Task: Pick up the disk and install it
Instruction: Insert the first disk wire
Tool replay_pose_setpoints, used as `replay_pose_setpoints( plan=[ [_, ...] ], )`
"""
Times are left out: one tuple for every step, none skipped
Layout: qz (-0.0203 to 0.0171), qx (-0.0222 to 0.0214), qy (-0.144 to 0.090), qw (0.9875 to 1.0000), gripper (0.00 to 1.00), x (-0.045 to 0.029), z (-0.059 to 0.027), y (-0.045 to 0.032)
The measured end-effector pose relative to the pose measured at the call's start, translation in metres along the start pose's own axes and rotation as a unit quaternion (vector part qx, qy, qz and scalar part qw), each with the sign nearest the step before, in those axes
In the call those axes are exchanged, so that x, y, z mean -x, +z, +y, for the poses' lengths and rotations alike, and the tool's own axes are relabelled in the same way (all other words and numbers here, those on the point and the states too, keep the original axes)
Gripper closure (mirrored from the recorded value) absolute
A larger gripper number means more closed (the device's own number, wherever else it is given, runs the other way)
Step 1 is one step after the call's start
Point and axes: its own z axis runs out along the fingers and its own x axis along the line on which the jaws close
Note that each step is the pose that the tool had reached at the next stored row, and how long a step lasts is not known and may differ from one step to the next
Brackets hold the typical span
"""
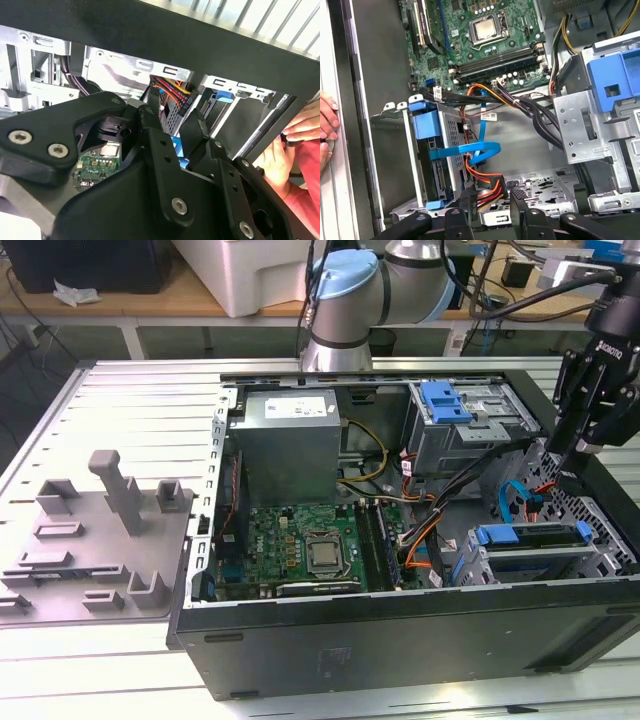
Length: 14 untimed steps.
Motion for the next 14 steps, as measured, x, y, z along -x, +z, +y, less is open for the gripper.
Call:
replay_pose_setpoints(
  plan=[
    [0.0009, 0.0018, 0.0, 1.0, 0.56, 0.0004, -0.0015, 0.0002],
    [0.0024, 0.0031, -0.001, 1.0, 0.56, 0.0011, -0.0045, 0.0003],
    [0.0041, 0.0032, 0.0, 1.0, 0.56, 0.0016, -0.0072, 0.0001],
    [0.007, 0.0031, 0.0, 1.0, 0.56, 0.0024, -0.0102, 0.0002],
    [0.0094, 0.0036, 0.002, 0.9999, 0.56, 0.0024, -0.0104, 0.0003],
    [0.0097, 0.0042, 0.004, 0.9999, 0.56, 0.0024, -0.0104, 0.0006],
    [0.0096, 0.0055, 0.009, 0.9999, 0.56, 0.0025, -0.0105, 0.001],
    [0.0092, 0.007, 0.015, 0.9998, 0.56, 0.0026, -0.0106, 0.0016],
    [0.0089, 0.0078, 0.018, 0.9998, 0.56, 0.0026, -0.0106, 0.0019],
    [0.0087, 0.0085, 0.02, 0.9997, 0.56, 0.0025, -0.0107, 0.0023],
    [0.0086, 0.0091, 0.023, 0.9997, 0.56, 0.002, -0.0109, 0.0027],
    [0.0084, 0.0094, 0.024, 0.9996, 0.56, 0.0011, -0.0112, 0.0031],
    [0.0086, 0.0097, 0.025, 0.9996, 0.56, -0.0008, -0.0116, 0.0037],
    [0.0088, 0.0099, 0.025, 0.9996, 0.56, -0.0023, -0.0119, 0.004]
  ],
)
